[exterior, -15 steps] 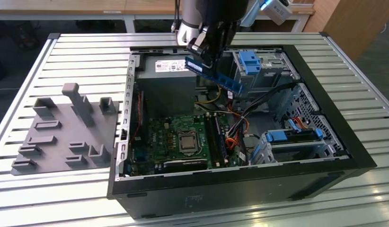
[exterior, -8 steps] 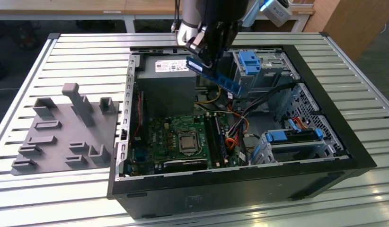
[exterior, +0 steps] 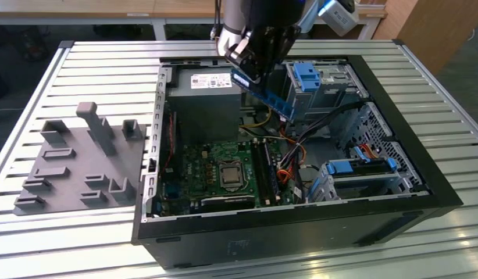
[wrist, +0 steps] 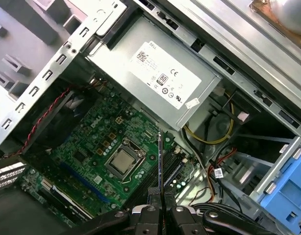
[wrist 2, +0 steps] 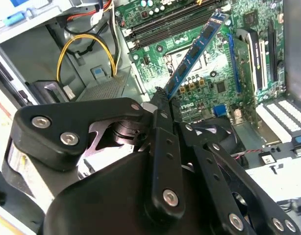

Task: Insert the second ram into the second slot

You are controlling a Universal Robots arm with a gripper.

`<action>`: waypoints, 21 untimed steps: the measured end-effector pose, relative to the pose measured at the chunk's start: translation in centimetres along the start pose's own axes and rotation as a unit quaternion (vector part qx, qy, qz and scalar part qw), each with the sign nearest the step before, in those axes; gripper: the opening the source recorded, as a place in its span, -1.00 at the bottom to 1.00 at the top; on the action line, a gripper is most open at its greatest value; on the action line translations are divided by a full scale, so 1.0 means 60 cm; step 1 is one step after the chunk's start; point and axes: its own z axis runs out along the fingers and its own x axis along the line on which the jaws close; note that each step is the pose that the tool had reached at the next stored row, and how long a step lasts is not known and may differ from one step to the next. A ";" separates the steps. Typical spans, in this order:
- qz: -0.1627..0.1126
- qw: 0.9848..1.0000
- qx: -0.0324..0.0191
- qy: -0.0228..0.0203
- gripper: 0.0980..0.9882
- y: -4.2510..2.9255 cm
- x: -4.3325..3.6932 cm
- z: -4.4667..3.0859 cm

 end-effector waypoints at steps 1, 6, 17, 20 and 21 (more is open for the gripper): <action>0.005 1.000 0.000 0.000 -0.91 0.000 0.000 0.000; 0.029 1.000 0.000 -0.001 -0.91 0.000 0.000 0.000; 0.079 0.997 0.001 -0.002 -0.91 0.000 0.000 0.000; 0.094 0.996 0.002 -0.003 -0.91 0.000 0.000 0.000; 0.099 0.995 0.002 -0.003 -0.91 0.000 0.000 0.000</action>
